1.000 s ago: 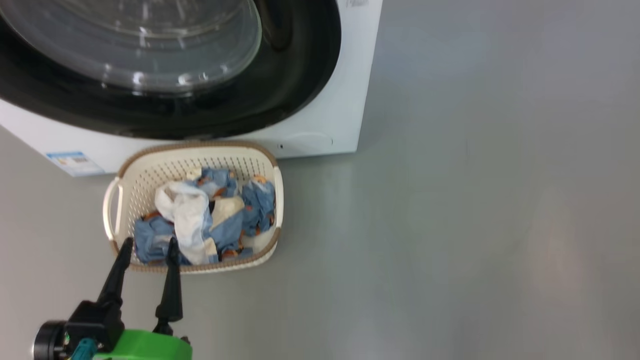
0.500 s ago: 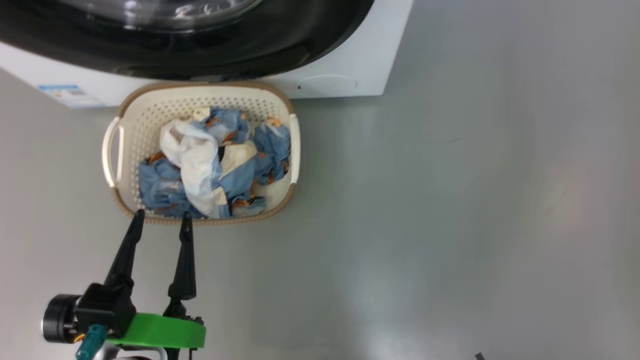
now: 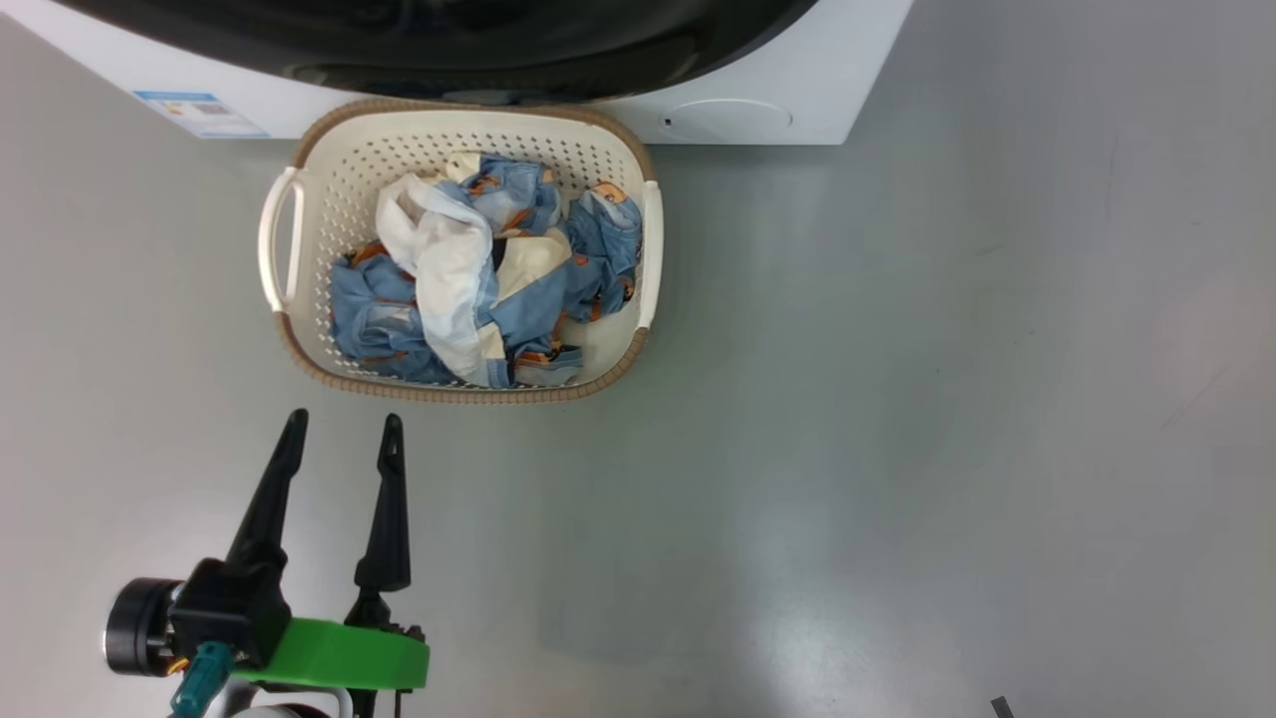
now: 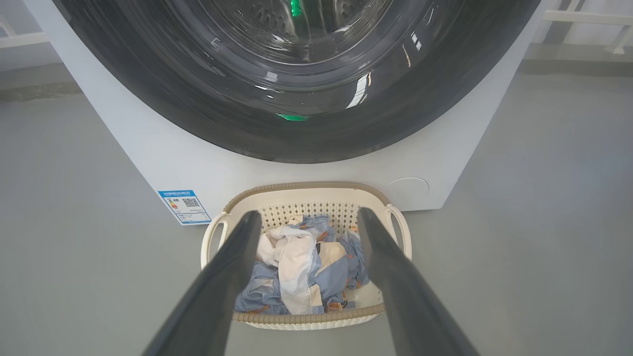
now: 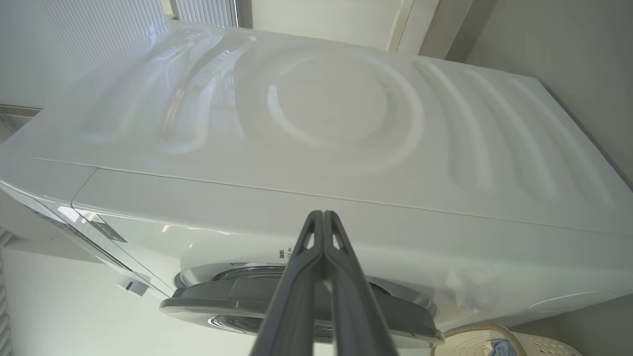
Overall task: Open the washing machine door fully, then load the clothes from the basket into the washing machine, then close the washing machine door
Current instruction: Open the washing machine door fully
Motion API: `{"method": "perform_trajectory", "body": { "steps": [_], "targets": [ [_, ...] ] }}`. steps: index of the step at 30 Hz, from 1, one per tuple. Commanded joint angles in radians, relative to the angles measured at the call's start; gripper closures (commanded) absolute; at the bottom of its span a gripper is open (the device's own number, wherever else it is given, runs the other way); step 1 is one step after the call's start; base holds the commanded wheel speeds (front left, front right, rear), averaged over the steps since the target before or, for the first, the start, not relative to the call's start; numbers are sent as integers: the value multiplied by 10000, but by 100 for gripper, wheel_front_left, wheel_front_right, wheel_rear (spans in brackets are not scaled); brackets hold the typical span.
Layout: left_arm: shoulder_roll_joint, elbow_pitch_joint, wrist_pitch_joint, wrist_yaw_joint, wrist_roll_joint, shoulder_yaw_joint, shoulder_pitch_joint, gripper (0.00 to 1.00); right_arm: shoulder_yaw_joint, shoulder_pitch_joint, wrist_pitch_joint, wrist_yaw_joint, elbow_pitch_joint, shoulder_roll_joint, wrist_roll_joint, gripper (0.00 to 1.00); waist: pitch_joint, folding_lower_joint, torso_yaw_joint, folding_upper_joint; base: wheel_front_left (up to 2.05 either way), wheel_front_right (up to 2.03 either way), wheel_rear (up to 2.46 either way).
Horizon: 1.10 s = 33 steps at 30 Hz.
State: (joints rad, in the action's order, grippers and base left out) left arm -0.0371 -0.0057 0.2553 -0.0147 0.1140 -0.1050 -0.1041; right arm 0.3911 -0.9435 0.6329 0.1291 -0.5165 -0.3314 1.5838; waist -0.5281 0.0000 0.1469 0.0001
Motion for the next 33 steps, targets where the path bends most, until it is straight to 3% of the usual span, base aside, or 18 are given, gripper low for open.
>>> {"method": "perform_trajectory", "body": {
  "steps": [1,16,33],
  "targets": [
    [-131,-229,65,-90,94,278,-60,0,-289,-231,127,16,345,-17,-214,100,-14,0,97,-1,0,0,0],
    [-131,-257,65,-303,400,-129,-24,0,-1702,-1470,516,16,509,111,-702,100,-153,0,1132,-1,0,0,0],
    [-131,-268,65,-717,904,-520,113,0,-2558,-2127,722,16,382,116,-780,100,-470,0,2298,-1,0,0,0]
  ]
}}
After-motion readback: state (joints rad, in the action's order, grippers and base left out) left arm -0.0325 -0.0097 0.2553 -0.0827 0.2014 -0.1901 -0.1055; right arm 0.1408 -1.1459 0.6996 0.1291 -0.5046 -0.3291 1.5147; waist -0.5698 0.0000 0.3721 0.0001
